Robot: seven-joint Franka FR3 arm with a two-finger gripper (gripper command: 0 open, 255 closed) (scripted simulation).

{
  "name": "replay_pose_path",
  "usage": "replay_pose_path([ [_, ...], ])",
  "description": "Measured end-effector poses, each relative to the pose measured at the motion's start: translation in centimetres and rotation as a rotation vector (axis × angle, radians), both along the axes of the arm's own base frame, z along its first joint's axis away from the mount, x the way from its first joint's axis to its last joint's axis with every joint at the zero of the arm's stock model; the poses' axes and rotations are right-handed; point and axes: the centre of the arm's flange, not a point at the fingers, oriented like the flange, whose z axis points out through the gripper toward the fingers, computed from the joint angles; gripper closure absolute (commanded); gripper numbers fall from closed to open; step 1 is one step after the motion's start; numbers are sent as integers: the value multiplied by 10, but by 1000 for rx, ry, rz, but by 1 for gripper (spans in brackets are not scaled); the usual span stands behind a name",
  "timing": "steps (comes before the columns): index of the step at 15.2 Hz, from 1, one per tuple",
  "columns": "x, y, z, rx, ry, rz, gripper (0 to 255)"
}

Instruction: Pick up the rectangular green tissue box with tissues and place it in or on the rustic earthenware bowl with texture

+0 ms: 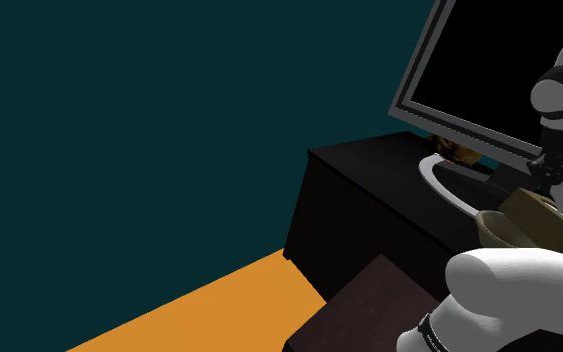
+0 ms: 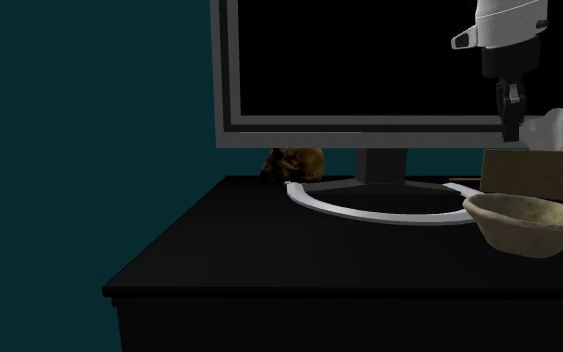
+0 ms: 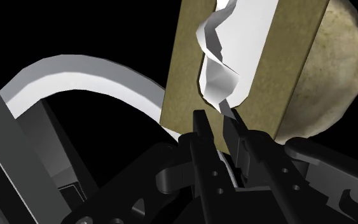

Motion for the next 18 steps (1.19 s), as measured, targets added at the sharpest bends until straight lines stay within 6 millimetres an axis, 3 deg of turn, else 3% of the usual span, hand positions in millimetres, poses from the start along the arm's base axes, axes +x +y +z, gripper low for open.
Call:
replay_pose_path([
  [1, 0, 0, 0, 0, 0, 0, 0],
  [7, 0, 0, 0, 0, 0, 0, 0],
  [12, 14, 7, 40, -1, 0, 0, 0],
  [18, 17, 10, 46, 0, 0, 0, 0],
])
